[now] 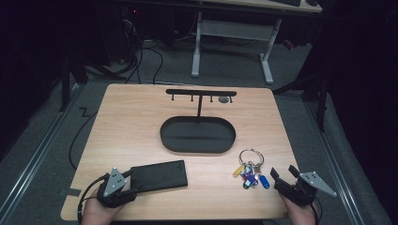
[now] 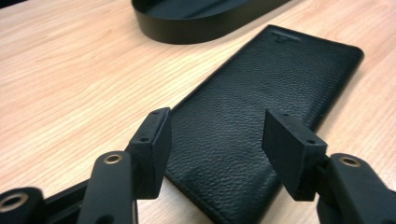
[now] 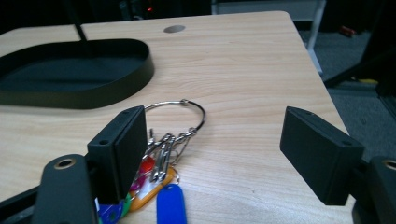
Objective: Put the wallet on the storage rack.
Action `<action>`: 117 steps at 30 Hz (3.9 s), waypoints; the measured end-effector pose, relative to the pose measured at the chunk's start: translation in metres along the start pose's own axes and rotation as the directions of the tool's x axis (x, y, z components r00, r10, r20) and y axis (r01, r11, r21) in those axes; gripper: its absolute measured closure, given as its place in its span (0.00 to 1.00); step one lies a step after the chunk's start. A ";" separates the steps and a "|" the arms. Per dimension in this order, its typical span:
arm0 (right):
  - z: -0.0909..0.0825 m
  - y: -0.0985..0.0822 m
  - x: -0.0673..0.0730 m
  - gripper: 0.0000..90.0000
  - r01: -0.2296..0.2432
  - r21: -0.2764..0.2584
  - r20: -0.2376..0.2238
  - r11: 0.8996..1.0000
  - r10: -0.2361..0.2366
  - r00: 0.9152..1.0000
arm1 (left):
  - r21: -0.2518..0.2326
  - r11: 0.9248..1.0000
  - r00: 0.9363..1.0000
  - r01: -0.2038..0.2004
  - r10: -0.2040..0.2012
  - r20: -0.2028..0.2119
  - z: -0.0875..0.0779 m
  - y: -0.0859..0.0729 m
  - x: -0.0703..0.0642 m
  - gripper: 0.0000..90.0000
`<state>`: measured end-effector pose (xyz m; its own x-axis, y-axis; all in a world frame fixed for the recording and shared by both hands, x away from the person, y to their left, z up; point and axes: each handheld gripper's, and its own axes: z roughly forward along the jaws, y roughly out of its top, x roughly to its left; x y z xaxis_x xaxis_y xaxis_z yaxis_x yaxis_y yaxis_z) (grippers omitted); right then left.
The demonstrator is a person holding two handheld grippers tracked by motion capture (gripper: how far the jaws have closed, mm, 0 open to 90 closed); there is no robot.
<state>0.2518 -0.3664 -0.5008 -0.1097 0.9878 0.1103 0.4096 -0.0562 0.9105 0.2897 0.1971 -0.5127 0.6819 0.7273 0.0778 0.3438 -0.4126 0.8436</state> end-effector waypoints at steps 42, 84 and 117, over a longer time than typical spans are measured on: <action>0.015 -0.003 -0.001 0.20 0.039 -0.003 -0.049 0.999 -0.039 0.998 | 0.185 0.982 0.997 0.032 -0.017 -0.080 -0.004 -0.024 0.005 1.00; 0.013 -0.006 0.000 0.21 0.051 0.005 -0.072 0.999 -0.050 0.996 | 0.029 0.996 0.994 -0.078 0.076 0.073 -0.012 0.004 -0.049 0.78; 0.021 -0.008 0.013 0.22 0.082 0.031 -0.093 0.996 -0.079 0.993 | 0.123 0.941 0.947 -0.316 0.305 0.106 0.048 0.025 -0.092 0.45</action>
<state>0.2659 -0.3503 -0.5151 -0.2250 0.9715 0.0749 0.4276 0.0294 0.9035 0.2666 0.0928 -0.5241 0.8189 0.5043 0.2740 0.1867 -0.6855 0.7037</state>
